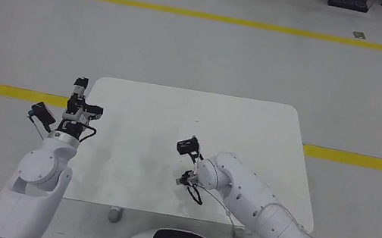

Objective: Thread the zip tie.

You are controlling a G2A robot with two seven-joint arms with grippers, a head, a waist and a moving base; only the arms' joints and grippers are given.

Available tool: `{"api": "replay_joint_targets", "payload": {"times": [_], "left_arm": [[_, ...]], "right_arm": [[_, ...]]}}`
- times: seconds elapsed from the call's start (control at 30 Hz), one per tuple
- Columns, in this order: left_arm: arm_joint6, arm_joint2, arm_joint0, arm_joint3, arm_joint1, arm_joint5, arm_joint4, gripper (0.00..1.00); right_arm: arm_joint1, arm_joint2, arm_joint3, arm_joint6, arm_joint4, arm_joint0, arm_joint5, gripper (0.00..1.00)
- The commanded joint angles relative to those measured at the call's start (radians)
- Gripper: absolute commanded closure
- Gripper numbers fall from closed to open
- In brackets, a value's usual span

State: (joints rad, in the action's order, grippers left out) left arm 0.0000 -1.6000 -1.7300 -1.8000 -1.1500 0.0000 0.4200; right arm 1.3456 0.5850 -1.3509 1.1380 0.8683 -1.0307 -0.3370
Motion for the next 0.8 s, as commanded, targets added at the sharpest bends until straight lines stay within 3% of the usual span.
{"api": "replay_joint_targets", "payload": {"times": [0.0,0.17,0.3,0.33,0.53,0.77], "left_arm": [[0.0,0.0,0.0,0.0,0.0,0.0,0.0,0.0],[0.0,0.0,0.0,0.0,0.0,0.0,0.0,0.0],[0.0,0.0,0.0,0.0,0.0,0.0,0.0,0.0],[0.0,0.0,0.0,0.0,0.0,0.0,0.0,0.0],[0.0,0.0,0.0,0.0,0.0,0.0,0.0,0.0],[0.0,0.0,0.0,0.0,0.0,0.0,0.0,0.0]], "right_arm": [[0.003,0.021,-0.006,0.011,0.013,-0.014,-0.003,0.0],[0.016,0.076,-0.03,0.037,0.066,-0.06,-0.003,0.0],[0.035,0.143,-0.046,0.061,0.12,-0.106,-0.003,0.45],[0.04,0.159,-0.048,0.066,0.134,-0.116,-0.003,0.51],[0.079,0.245,-0.055,0.087,0.217,-0.169,-0.003,0.58],[0.125,0.3,-0.015,0.096,0.277,-0.188,-0.003,0.65]]}}
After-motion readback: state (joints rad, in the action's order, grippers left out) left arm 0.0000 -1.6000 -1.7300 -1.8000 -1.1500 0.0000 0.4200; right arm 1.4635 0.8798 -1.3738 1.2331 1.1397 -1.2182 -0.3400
